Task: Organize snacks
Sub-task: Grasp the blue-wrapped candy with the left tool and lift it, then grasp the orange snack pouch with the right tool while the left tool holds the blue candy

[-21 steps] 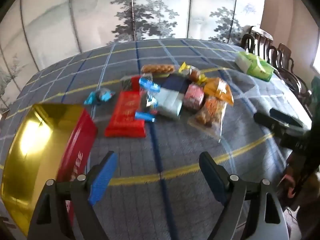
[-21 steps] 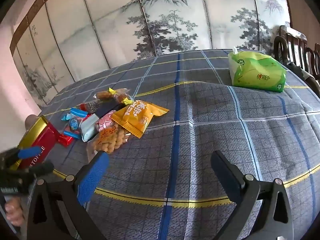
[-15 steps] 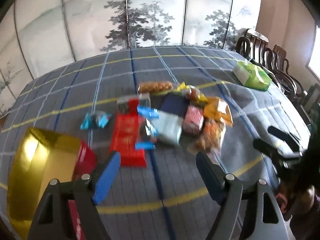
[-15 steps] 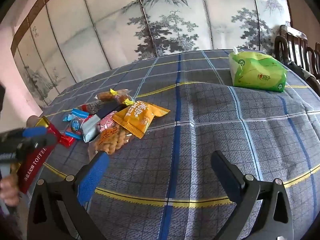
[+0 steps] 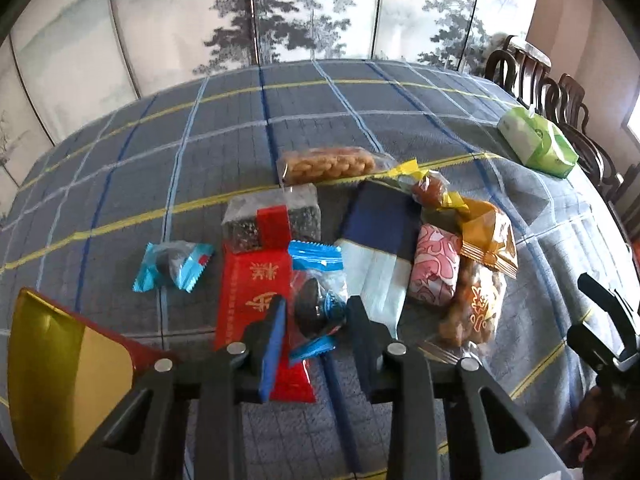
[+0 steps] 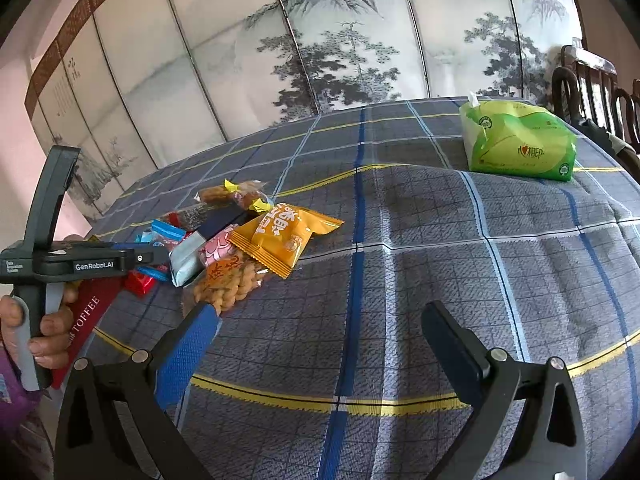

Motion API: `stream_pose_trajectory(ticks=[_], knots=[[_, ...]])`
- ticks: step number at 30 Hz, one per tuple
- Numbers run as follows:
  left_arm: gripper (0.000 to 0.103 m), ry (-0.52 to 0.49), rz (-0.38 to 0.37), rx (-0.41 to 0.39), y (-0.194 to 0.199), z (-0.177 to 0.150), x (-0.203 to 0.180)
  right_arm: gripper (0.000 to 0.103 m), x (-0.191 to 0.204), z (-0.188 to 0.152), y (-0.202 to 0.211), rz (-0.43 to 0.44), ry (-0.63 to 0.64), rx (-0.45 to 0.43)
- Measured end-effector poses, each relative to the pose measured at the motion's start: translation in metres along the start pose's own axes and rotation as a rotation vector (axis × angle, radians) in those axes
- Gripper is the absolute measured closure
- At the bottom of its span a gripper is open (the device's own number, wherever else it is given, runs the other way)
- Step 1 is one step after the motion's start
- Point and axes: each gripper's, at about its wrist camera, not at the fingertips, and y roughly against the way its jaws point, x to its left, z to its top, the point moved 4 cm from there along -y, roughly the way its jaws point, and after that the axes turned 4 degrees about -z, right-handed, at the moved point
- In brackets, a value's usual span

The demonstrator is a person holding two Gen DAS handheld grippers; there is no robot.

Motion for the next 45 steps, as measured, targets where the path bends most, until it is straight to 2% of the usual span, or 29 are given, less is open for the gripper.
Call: stream_pose_trajectory(ticks=[3, 6, 9, 12, 18, 21, 28, 34, 39, 42, 45], knots=[[0.072, -0.013, 0.015, 0.001, -0.003, 0.001, -0.001, 0.001, -0.001, -0.001, 0.0, 0.012, -0.02, 0.028], [0.073, -0.004, -0.006, 0.008, -0.004, 0.001, 0.001, 0.001, -0.001, -0.002, -0.002, -0.001, -0.011, 0.036], [0.081, 0.009, 0.004, 0.001, -0.001, 0.0, 0.002, 0.001, -0.001, -0.003, -0.001, -0.002, -0.018, 0.045], [0.081, 0.049, 0.022, -0.013, 0.011, -0.005, -0.002, 0.001, -0.003, -0.003, -0.003, -0.021, -0.013, 0.04], [0.081, 0.072, 0.075, -0.043, 0.045, -0.022, -0.025, 0.001, -0.009, -0.005, -0.004, -0.052, -0.03, 0.141], [0.081, 0.086, 0.091, -0.054, 0.061, -0.03, -0.037, 0.001, -0.01, -0.005, -0.002, -0.043, -0.042, 0.12], [0.081, 0.101, 0.074, -0.051, 0.082, -0.049, -0.05, 0.001, -0.01, -0.006, -0.001, -0.036, -0.031, 0.1], [0.081, 0.199, 0.043, -0.036, 0.098, -0.082, -0.046, 0.001, -0.005, -0.007, -0.004, -0.022, -0.016, 0.111], [0.08, 0.192, 0.081, -0.061, 0.114, -0.101, -0.05, 0.001, -0.003, -0.008, -0.006, -0.046, 0.005, 0.122], [0.08, 0.191, 0.103, -0.083, 0.124, -0.106, -0.048, 0.001, 0.001, -0.009, -0.011, -0.059, 0.043, 0.166], [0.08, 0.201, 0.105, -0.086, 0.13, -0.108, -0.042, 0.004, 0.001, -0.006, -0.01, -0.031, 0.01, 0.168]])
